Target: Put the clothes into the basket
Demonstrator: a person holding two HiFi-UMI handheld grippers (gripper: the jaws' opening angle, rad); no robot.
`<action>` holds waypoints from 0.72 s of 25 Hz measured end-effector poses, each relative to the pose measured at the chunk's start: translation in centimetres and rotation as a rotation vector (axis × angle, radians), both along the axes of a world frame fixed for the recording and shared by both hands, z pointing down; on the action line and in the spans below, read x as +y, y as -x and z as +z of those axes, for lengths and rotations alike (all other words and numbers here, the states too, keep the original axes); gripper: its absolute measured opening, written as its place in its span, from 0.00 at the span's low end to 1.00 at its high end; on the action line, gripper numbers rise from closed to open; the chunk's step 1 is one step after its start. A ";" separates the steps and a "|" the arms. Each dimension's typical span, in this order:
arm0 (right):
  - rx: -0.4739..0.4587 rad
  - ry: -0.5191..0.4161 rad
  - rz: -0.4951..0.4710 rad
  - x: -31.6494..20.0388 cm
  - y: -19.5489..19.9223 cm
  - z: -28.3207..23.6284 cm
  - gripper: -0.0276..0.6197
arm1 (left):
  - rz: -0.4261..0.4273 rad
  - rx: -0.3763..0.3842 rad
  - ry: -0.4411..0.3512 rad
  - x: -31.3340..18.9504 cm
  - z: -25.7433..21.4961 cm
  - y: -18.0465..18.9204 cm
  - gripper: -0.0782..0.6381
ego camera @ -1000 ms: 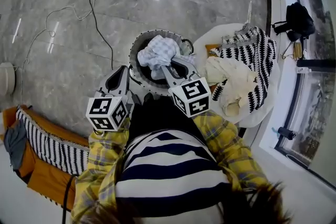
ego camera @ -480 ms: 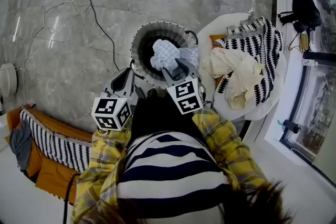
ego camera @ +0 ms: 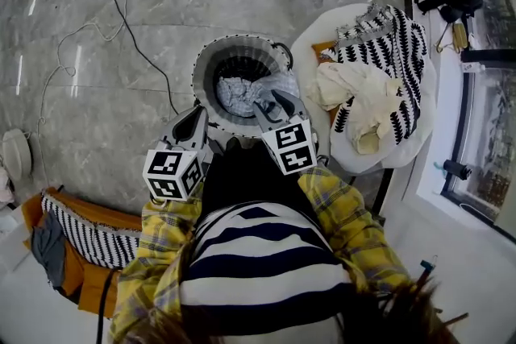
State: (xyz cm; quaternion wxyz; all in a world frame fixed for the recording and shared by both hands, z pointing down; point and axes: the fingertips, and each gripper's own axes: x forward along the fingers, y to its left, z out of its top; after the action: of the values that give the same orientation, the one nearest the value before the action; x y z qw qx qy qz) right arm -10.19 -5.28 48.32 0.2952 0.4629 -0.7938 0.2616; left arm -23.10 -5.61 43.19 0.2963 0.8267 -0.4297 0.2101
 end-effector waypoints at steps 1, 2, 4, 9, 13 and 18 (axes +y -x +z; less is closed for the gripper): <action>0.004 -0.006 0.027 0.0 -0.7 -0.1 0.36 | 0.026 0.001 -0.001 -0.2 0.0 -0.5 0.14; 0.011 -0.014 0.055 0.0 -1.5 -0.1 0.36 | 0.053 0.003 -0.001 -0.5 0.0 -1.1 0.14; 0.018 -0.021 0.120 0.1 -3.2 -0.2 0.36 | 0.108 0.008 -0.002 -1.0 0.0 -2.7 0.14; 0.027 -0.019 0.333 2.1 -8.9 -0.4 0.36 | 0.293 0.024 0.007 -1.4 0.3 -8.1 0.14; 0.044 -0.016 0.517 5.4 -14.3 -0.4 0.36 | 0.455 0.030 0.016 -0.2 0.6 -13.3 0.14; 0.069 0.007 0.705 10.2 -21.3 0.5 0.36 | 0.624 0.041 0.007 1.4 0.9 -20.0 0.14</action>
State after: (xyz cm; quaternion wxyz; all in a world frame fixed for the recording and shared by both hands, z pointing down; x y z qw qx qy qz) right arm 11.12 4.92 48.77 0.2147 0.7160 -0.5740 0.3343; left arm -3.08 -4.25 44.04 0.2291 0.9217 -0.1483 0.2757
